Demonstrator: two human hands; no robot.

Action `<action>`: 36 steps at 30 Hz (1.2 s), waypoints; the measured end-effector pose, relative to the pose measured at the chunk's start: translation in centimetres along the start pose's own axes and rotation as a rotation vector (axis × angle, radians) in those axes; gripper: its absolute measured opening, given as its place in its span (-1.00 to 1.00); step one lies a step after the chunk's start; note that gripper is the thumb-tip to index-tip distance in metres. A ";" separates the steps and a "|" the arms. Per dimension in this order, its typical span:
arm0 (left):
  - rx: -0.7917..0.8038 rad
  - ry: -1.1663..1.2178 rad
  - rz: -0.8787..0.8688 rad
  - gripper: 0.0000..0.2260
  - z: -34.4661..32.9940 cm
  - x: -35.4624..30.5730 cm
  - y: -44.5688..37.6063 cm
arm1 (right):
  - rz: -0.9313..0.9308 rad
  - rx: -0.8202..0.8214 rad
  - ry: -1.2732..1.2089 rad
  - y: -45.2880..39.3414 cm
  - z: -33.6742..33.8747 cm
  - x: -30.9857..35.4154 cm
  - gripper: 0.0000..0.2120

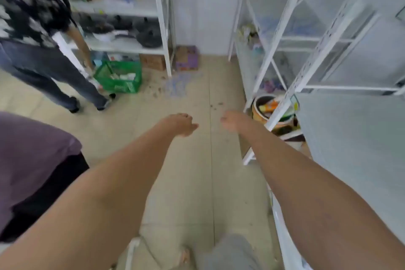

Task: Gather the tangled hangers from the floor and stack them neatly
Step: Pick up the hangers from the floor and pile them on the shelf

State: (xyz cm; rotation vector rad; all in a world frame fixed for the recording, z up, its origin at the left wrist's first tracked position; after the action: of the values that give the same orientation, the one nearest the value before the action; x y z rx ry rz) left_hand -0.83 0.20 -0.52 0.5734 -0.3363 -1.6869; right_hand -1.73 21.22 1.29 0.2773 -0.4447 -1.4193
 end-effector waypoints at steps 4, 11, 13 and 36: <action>0.148 0.053 0.093 -0.39 -1.0 1.1 -5.7 | -0.047 0.129 -0.044 -5.4 -0.7 -0.9 -0.60; 0.199 0.113 0.151 -0.35 3.2 2.0 -14.4 | -0.040 0.250 -0.089 -16.2 1.7 -3.1 -0.63; 0.152 0.188 0.155 -0.36 4.2 2.4 -16.9 | -0.039 0.325 -0.036 -19.1 2.4 -3.6 -0.62; 0.270 0.290 0.095 -0.43 12.8 13.6 -45.9 | -0.087 0.505 -0.051 -49.0 6.9 -1.3 -0.64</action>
State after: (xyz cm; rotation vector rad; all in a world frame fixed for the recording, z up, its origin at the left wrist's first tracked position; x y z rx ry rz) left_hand -47.53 -5.18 -16.30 0.9753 -0.3765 -1.4519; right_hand -48.42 16.21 -14.48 0.6748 -0.8415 -1.3842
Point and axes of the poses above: each hand's wrist, its own y-axis away from the middle knuckle, its own z-axis out of the back of the hand, x = y × z, the point moved 1 cm from there along -y, towards the middle knuckle, and after that the axes turned 8 degrees about y, right-handed, at the moved point
